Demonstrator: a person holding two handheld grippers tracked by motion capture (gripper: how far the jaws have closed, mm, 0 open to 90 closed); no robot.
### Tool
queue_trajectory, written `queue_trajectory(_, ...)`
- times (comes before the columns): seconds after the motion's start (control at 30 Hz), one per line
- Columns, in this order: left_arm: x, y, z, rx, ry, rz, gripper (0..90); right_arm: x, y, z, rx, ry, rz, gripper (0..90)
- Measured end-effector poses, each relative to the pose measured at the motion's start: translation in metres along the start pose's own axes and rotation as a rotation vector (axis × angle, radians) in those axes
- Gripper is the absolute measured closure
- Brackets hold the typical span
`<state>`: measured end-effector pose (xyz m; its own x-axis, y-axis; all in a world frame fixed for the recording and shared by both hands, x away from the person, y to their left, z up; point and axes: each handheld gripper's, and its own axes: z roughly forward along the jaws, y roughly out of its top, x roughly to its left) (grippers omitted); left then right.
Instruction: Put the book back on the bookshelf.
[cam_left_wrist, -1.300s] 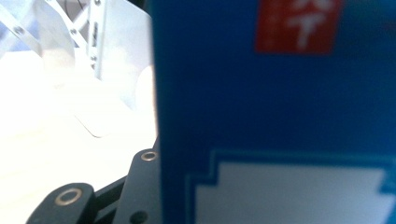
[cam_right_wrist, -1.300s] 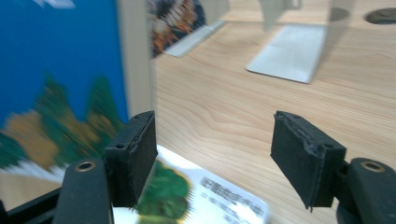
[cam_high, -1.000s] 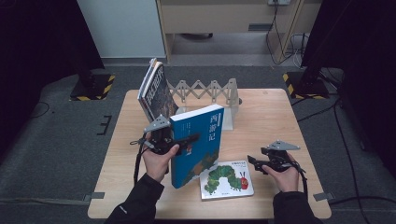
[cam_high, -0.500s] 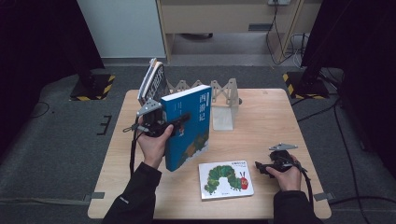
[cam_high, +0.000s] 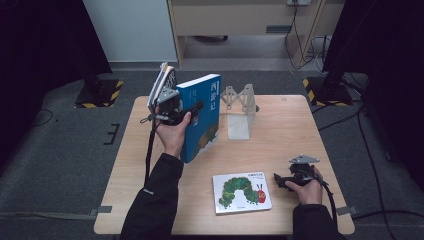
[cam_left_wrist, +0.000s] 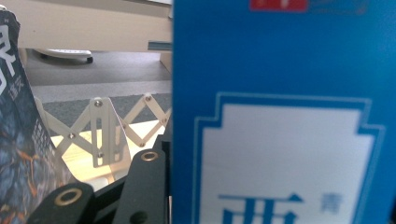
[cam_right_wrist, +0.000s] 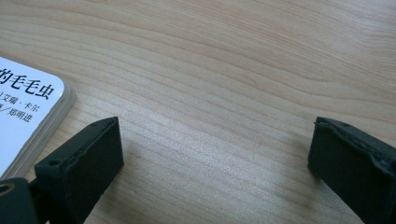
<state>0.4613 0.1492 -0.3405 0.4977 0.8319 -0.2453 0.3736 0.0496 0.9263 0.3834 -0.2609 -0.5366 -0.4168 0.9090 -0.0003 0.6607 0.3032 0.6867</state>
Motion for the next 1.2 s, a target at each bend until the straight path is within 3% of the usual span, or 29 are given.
queue_trajectory(0.27,0.004,0.008,0.025,0.009,0.052,0.024,60.2,0.001,-0.002,0.002,-0.023,-0.006,0.009,0.7)
queue_trajectory(0.57,0.010,0.010,0.059,0.022,0.116,0.000,60.1,0.001,-0.002,0.002,-0.024,-0.005,0.007,0.7)
queue_trajectory(0.83,0.016,0.002,0.085,0.022,0.149,-0.024,60.2,0.001,-0.002,0.002,-0.024,-0.004,0.006,0.6)
queue_trajectory(0.97,0.015,-0.003,0.098,0.016,0.191,0.013,60.1,0.001,-0.002,0.002,-0.023,-0.004,0.009,0.6)
queue_trajectory(1.2,0.016,-0.011,0.105,0.028,0.193,0.008,59.9,0.001,-0.002,0.002,-0.024,-0.004,0.006,0.6)
